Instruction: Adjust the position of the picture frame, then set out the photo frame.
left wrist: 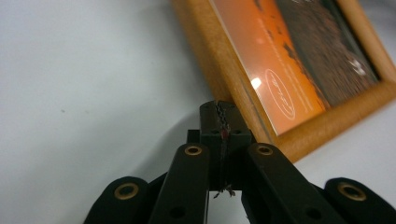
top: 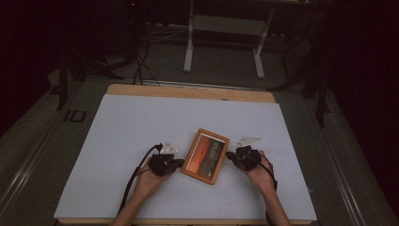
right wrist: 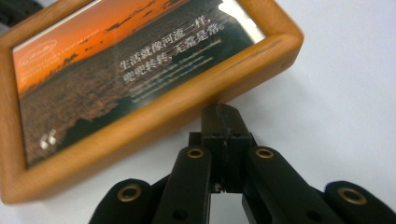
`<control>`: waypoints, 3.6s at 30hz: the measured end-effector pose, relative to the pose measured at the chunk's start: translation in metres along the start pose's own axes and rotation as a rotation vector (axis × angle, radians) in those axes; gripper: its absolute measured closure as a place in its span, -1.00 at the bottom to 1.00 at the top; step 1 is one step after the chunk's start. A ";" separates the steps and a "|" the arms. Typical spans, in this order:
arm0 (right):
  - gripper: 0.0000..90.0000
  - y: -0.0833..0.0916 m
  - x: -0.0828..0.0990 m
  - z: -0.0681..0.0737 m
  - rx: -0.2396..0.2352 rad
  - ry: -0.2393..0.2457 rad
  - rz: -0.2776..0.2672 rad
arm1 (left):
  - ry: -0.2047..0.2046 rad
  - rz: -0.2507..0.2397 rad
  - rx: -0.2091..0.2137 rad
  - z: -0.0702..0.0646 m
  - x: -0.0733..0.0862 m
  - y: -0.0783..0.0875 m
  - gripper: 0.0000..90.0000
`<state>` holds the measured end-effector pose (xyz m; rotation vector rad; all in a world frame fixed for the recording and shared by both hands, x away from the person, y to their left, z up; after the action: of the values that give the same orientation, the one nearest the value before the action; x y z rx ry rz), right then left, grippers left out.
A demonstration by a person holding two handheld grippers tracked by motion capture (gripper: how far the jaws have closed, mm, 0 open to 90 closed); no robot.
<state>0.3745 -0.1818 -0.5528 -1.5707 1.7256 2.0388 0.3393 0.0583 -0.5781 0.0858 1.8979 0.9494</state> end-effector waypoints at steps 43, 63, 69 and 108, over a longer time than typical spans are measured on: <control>0.97 -0.019 -0.023 0.003 -0.037 -0.008 -0.010 | 0.043 -0.131 0.012 -0.006 0.016 0.033 0.84; 0.93 -0.007 -0.069 -0.002 0.029 -0.026 -0.171 | 0.105 -0.222 -0.012 0.001 0.020 0.066 0.52; 0.99 -0.018 -0.074 0.002 0.028 -0.028 -0.167 | 0.102 -0.215 -0.001 -0.001 0.019 0.064 0.39; 1.00 -0.049 -0.054 -0.023 0.023 -0.184 -0.100 | 0.140 -0.222 0.011 -0.005 0.017 0.061 0.19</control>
<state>0.4448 -0.1514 -0.5471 -1.3839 1.5685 2.0357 0.3068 0.1044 -0.5502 -0.1858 1.9928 0.8116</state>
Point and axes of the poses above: each handheld gripper's, and its own axes: y roughly backward along the jaws, x roughly out of its underside, z roughly to its left, the point moved 6 cm from there along -y, roughly forward along the jaws, and after that the axes turned 8 degrees about x, right-handed, at the moved point
